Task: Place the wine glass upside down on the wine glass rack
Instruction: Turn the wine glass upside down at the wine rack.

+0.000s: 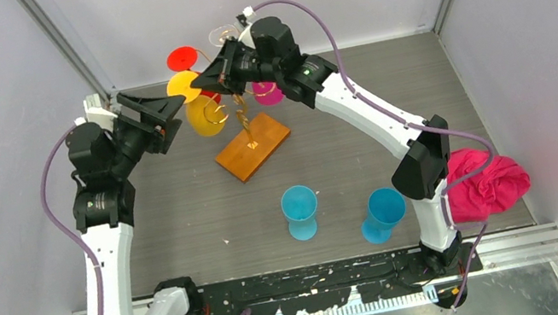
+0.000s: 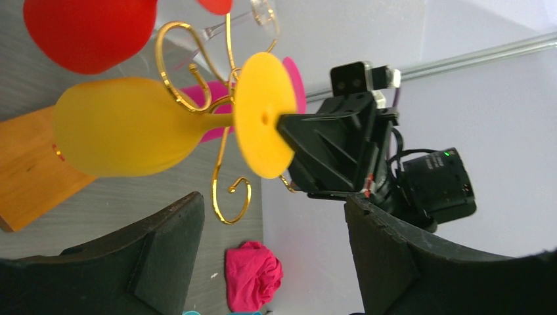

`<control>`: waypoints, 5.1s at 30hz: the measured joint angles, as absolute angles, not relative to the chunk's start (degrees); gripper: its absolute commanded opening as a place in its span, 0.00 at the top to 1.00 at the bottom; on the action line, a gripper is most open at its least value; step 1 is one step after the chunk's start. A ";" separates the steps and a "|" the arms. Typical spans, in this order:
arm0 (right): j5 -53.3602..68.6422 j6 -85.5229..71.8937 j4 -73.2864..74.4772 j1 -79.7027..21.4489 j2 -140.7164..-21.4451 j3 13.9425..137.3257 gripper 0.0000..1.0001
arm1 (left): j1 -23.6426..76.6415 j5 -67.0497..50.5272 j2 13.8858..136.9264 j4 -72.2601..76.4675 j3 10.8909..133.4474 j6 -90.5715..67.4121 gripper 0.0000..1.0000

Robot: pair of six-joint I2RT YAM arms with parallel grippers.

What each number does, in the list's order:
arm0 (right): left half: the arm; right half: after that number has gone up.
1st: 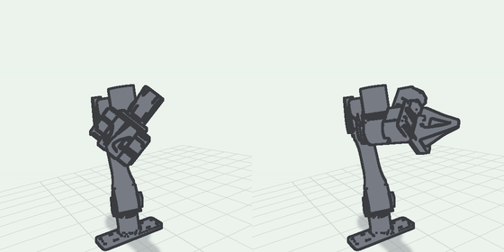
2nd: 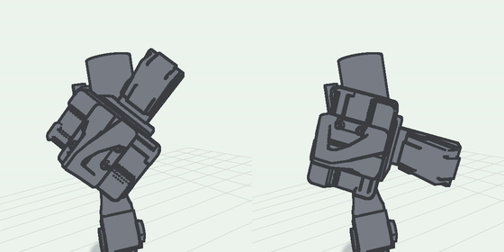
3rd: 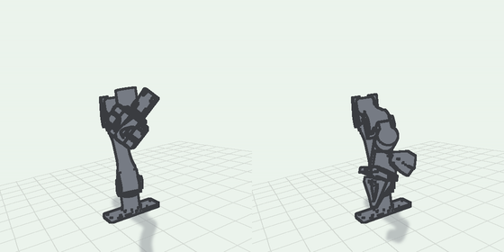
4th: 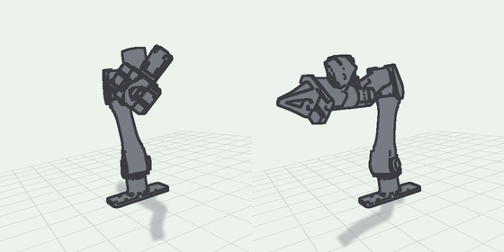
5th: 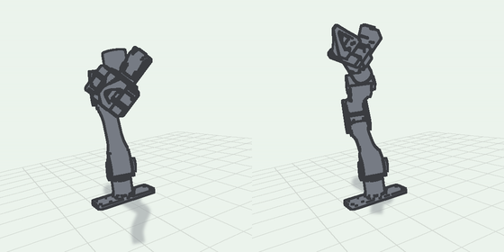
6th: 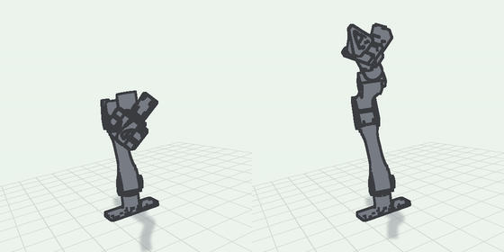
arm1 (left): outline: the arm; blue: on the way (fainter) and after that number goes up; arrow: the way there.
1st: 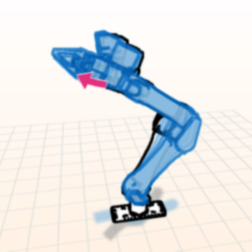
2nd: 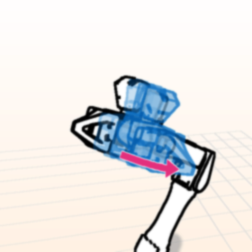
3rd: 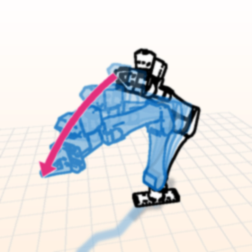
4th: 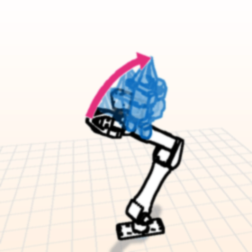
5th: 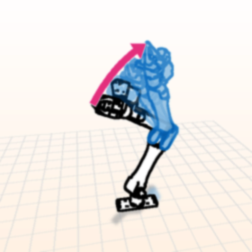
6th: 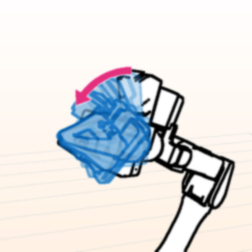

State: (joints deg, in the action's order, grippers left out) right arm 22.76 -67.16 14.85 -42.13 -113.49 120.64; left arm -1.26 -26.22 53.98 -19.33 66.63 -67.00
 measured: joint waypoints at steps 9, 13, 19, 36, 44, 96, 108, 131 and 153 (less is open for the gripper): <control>21.96 -67.09 15.29 -41.54 -113.51 120.64 0.99 | -1.26 -26.46 54.76 -17.61 65.17 -67.35 0.21; 21.45 -66.70 15.55 -41.45 -113.60 120.66 0.99 | -1.26 -26.28 54.83 -16.53 64.95 -67.35 0.22; 21.08 -66.46 15.73 -41.12 -114.61 121.82 0.99 | -1.26 -25.47 55.77 -14.35 63.94 -67.90 0.25; 21.32 -66.48 15.11 -40.99 -114.91 121.38 0.99 | -1.26 -23.94 59.24 -5.21 61.32 -73.45 0.39; 21.28 -66.54 14.57 -41.12 -114.85 118.76 0.99 | -1.26 -23.75 59.24 -3.57 61.34 -74.63 0.42; 21.54 -66.94 10.02 -43.24 -109.23 112.27 0.61 | 1.13 -24.10 60.16 7.11 56.42 -79.13 0.99; 20.62 -64.75 11.68 -43.29 -107.66 111.50 0.58 | 1.13 -23.11 60.95 8.29 55.94 -79.18 0.99; 18.94 -61.84 12.47 -43.13 -104.01 109.40 0.58 | 1.43 -20.38 66.52 10.50 57.10 -79.40 0.99; 18.37 -60.31 12.45 -43.11 -102.06 107.13 0.58 | 1.43 -16.71 67.18 10.50 58.50 -78.91 0.99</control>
